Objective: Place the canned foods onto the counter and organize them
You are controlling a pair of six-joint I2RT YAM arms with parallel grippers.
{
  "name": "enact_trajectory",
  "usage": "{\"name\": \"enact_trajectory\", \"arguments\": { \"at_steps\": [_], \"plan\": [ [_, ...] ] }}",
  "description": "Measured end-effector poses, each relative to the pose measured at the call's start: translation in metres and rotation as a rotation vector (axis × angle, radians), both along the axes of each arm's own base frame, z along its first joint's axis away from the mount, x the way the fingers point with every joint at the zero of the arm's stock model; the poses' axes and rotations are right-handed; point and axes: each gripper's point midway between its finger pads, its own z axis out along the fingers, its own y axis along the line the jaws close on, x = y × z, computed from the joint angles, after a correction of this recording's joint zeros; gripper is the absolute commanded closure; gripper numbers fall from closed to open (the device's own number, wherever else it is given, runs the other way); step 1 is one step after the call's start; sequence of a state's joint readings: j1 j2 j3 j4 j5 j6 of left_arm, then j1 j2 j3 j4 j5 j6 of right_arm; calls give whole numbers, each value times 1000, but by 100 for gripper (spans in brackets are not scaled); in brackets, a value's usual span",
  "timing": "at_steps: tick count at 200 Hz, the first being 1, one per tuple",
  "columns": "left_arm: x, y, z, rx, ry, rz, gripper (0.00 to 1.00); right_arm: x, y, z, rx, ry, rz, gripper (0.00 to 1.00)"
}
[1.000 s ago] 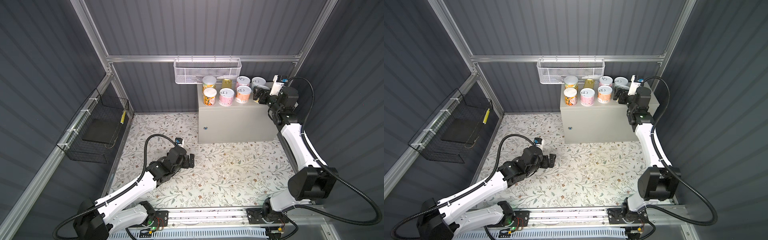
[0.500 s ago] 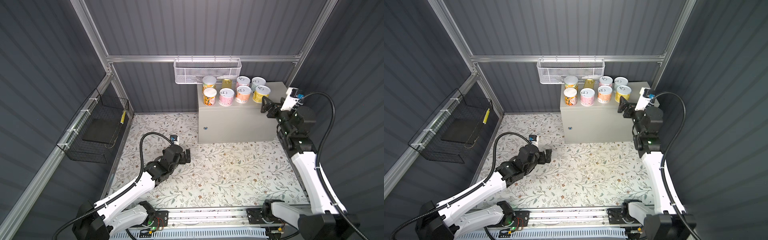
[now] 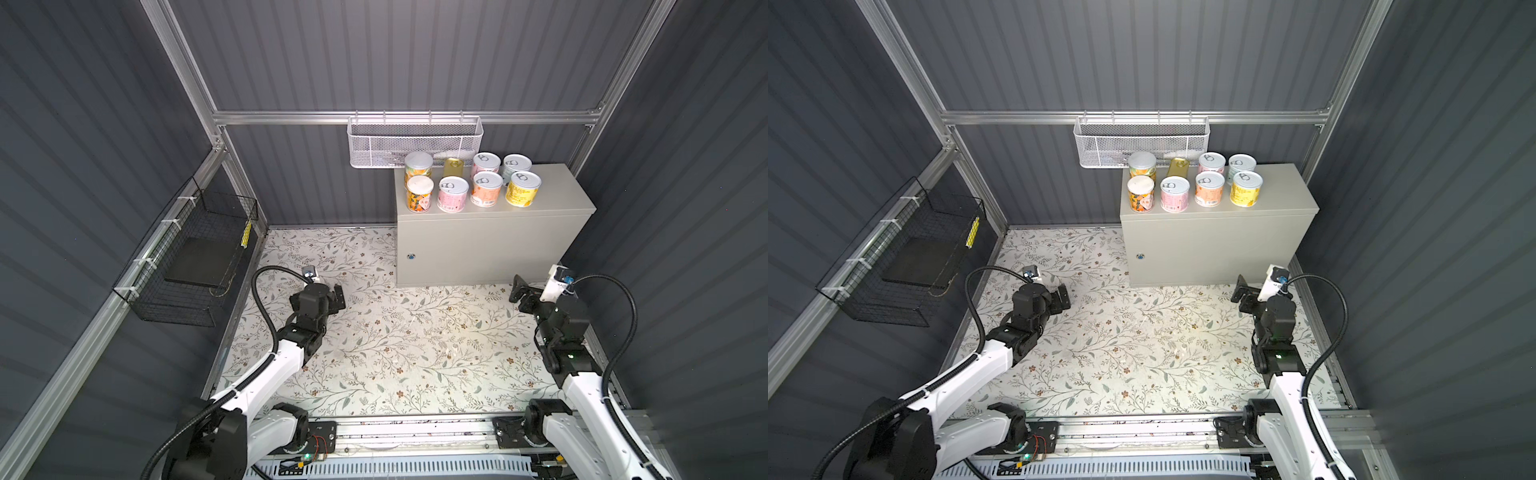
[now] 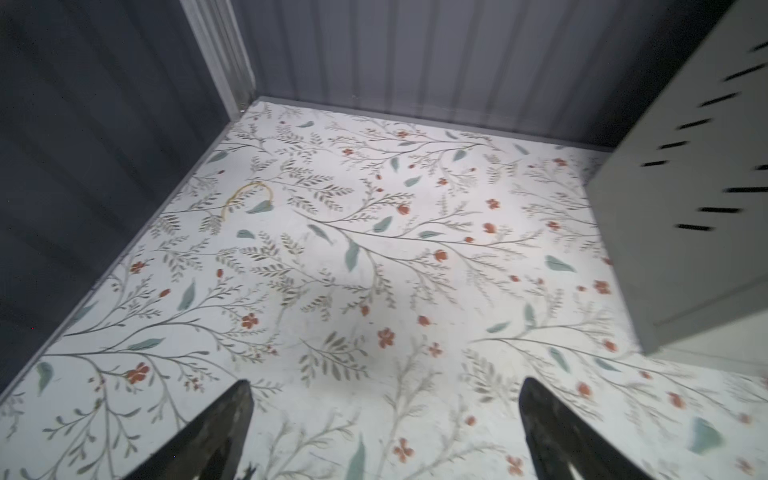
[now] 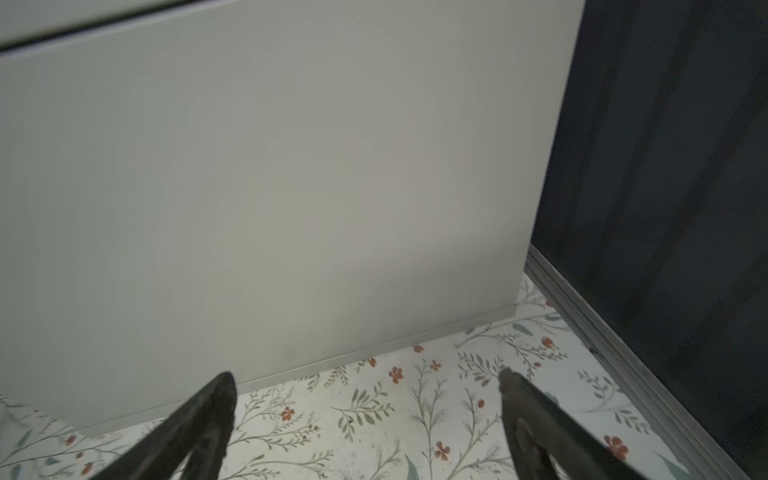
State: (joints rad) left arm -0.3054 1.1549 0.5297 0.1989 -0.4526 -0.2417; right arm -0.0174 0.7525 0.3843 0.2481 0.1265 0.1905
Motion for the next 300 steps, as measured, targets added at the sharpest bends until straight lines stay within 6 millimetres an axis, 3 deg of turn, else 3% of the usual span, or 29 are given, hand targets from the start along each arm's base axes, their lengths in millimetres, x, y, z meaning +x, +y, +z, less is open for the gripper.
{"name": "enact_trajectory", "arguments": {
  "at_steps": [31,63,84,146,156,175,187,224,236,300],
  "plan": [
    [10,35,-44,53,62,55,0,4,-16,-40,-7,37,-97,1],
    [31,41,-71,99,81,32,0,12,-28,-81,-37,105,-159,1],
    [36,45,-90,114,111,25,0,19,-30,-94,-77,131,-163,1],
    [51,46,-70,111,-26,-4,0,46,-36,-99,-81,117,-167,1],
    [49,46,-74,111,-63,-7,0,48,-36,-99,-80,121,-164,1],
    [32,48,-103,118,-3,-14,0,50,-35,-93,-78,95,-158,1],
    [32,47,-106,122,-1,-19,0,51,-34,-92,-77,87,-152,1],
    [49,41,-89,116,-53,-46,0,58,-25,-88,-89,44,-99,1],
    [52,39,-85,115,-64,-56,0,58,-22,-97,-95,68,-84,1],
    [60,33,-83,115,-52,-93,0,59,-17,-101,-103,80,-54,1]
  ]
}}
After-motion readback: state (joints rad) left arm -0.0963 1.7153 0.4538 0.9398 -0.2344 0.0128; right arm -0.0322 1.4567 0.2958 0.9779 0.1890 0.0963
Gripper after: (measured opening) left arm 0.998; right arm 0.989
